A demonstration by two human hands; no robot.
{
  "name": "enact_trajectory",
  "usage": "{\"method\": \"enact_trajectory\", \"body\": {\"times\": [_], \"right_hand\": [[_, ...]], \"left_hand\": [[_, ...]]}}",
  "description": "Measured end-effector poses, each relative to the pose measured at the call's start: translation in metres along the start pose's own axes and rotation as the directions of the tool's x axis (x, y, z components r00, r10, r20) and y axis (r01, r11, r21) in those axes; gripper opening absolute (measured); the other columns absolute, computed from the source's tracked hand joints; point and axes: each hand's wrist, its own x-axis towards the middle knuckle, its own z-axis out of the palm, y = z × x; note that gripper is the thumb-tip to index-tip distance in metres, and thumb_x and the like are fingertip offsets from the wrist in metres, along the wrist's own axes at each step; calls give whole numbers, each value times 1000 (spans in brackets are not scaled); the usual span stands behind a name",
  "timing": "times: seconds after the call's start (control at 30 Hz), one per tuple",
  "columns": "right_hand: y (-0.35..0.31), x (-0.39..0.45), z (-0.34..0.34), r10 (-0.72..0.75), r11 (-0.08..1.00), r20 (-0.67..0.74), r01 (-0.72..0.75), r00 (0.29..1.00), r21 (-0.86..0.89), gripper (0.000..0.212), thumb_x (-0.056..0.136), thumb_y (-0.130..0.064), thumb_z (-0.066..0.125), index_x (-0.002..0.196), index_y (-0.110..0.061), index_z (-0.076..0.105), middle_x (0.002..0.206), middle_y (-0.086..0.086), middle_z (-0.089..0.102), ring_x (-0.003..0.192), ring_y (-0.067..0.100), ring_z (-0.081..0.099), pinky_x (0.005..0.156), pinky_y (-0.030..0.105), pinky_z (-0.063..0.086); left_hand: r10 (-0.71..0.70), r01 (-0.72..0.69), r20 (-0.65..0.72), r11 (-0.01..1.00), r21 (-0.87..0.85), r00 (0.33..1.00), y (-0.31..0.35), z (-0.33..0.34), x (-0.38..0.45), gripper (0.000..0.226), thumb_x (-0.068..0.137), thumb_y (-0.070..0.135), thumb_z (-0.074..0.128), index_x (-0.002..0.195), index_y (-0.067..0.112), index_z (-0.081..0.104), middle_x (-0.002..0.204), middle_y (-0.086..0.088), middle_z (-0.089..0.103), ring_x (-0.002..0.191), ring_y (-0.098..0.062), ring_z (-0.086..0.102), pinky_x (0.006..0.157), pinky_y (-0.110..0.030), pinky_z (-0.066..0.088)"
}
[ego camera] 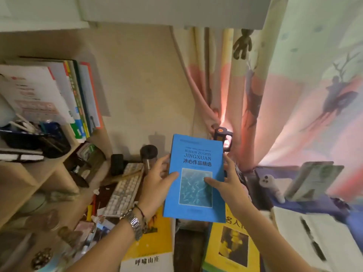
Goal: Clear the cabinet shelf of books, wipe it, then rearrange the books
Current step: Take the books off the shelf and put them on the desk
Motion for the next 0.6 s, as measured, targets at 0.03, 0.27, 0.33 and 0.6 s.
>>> {"method": "enact_trajectory", "body": {"times": [0.03, 0.27, 0.33, 0.6], "right_hand": [[10, -3, -13, 36, 999, -31, -36, 999, -13, 78, 84, 2, 68, 141, -36, 31, 123, -11, 55, 108, 17, 61, 86, 37, 54], [71, -38, -88, 195, 979, -190, -204, 962, -27, 81, 80, 13, 65, 138, -33, 33, 121, -5, 57, 110, 20, 60, 93, 48, 51], [86, -49, -100, 225, 970, -197, -237, 954, -44, 82, 79, 14, 64, 136, -35, 31, 118, -9, 55, 109, 20, 60, 86, 41, 54], [142, -69, -109, 339, 927, -238, -366, 910, -81, 93, 73, 18, 64, 145, -29, 27, 128, -1, 54, 114, 19, 57, 77, 29, 52]], "left_hand": [[-31, 31, 38, 1000, -2, 999, -10, 12, 0, 44, 90, 8, 62, 121, 36, 50, 114, 8, 65, 89, -1, 67, 69, -20, 54], [-222, 217, 244, 975, 47, 944, -67, 91, -12, 42, 88, 1, 61, 118, 29, 52, 109, 5, 68, 87, -6, 70, 73, -27, 57], [-268, 260, 278, 963, 68, 922, -82, 107, -20, 38, 88, -1, 61, 109, 30, 52, 104, 9, 67, 82, 1, 68, 68, -22, 56], [-398, 324, 241, 899, 296, 885, -135, 129, -30, 46, 85, 2, 65, 128, 16, 52, 103, 7, 66, 91, -14, 68, 80, -38, 58]]}}
